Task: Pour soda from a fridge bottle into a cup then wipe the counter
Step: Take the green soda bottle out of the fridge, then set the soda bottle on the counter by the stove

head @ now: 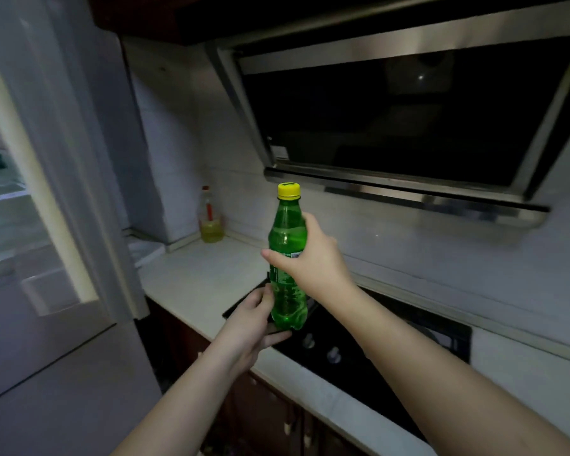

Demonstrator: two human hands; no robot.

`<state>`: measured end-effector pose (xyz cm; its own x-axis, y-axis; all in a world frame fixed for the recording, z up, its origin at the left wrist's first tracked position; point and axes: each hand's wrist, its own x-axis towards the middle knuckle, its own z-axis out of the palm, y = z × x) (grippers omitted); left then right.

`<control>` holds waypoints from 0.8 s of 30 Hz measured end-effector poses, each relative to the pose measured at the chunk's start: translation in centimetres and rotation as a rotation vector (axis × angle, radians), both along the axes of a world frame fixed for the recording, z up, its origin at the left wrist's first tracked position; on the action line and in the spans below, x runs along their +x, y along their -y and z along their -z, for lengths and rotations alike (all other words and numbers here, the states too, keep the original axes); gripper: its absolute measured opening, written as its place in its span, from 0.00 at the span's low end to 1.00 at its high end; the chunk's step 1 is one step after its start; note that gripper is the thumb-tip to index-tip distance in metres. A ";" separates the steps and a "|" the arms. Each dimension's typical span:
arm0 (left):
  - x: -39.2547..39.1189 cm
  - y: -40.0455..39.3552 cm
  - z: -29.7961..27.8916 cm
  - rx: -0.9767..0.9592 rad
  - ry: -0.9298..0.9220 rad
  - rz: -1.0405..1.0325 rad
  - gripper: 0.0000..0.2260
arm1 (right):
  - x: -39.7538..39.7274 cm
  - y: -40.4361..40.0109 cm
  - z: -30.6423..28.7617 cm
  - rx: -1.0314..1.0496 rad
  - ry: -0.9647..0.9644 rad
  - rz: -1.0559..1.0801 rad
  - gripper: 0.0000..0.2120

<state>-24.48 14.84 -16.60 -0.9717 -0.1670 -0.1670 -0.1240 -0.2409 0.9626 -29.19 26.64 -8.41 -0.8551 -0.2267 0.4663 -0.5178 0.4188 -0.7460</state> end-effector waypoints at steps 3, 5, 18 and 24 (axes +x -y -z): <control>-1.2 -3.1 0.8 -0.009 0.015 0.082 0.17 | -0.4 -3.6 1.0 -0.005 0.031 0.063 0.31; -2.0 -5.1 1.3 -0.004 0.031 0.132 0.14 | -0.7 -5.8 1.7 -0.009 0.047 0.104 0.31; -9.6 -16.4 6.3 -0.015 0.121 0.449 0.15 | -4.3 -17.5 6.7 -0.029 0.130 0.392 0.31; -12.3 -21.5 8.8 -0.039 0.149 0.613 0.15 | -5.3 -22.0 9.2 -0.045 0.161 0.561 0.31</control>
<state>-36.79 36.38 -25.37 -0.8599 0.4036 -0.3126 -0.3613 -0.0484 0.9312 -34.49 48.69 -17.61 -0.8997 0.2981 0.3190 -0.1044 0.5626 -0.8201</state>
